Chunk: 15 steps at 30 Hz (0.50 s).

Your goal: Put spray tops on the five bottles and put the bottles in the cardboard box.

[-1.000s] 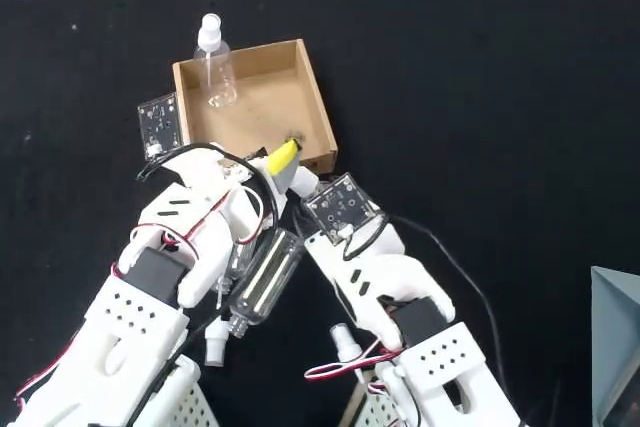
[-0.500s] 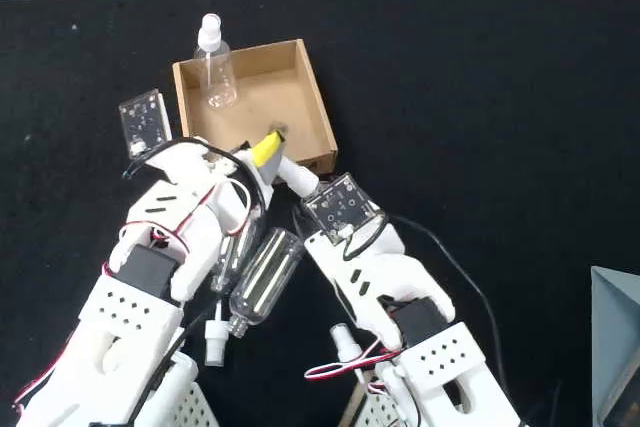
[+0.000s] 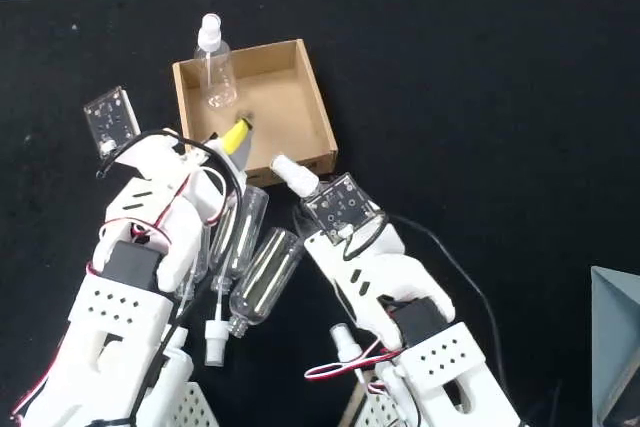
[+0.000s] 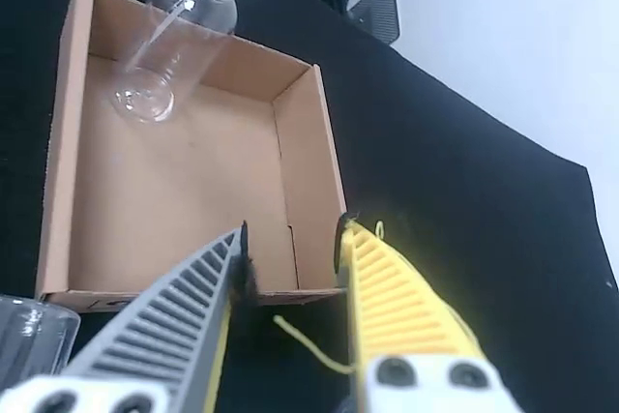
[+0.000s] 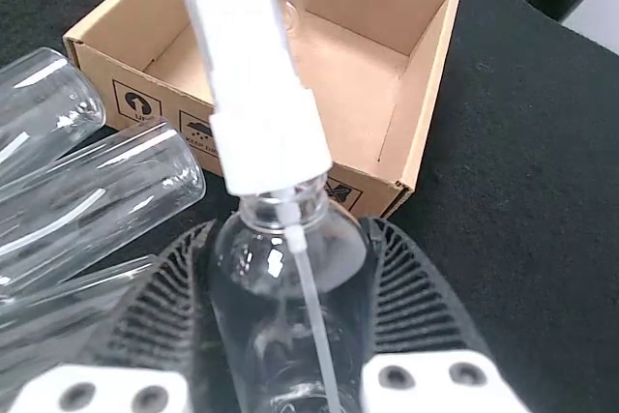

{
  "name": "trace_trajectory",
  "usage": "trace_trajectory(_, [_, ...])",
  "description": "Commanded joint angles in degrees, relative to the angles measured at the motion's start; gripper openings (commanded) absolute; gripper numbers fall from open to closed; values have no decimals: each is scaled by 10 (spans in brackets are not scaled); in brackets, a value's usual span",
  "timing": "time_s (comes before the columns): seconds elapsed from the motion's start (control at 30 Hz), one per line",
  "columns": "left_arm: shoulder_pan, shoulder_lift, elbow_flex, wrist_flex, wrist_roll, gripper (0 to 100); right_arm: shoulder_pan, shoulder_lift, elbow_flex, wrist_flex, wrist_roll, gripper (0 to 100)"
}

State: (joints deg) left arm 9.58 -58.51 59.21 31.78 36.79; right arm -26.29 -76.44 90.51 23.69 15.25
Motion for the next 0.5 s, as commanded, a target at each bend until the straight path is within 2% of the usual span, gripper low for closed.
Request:
trace_trajectory(0.0, [-2,-6,-3,-10,-6,145,3,-21,-22,-18,-4,76])
trace_trajectory(0.47, [87,-4,30,-11,-11,148,1,-21,-26,-14,-1,75])
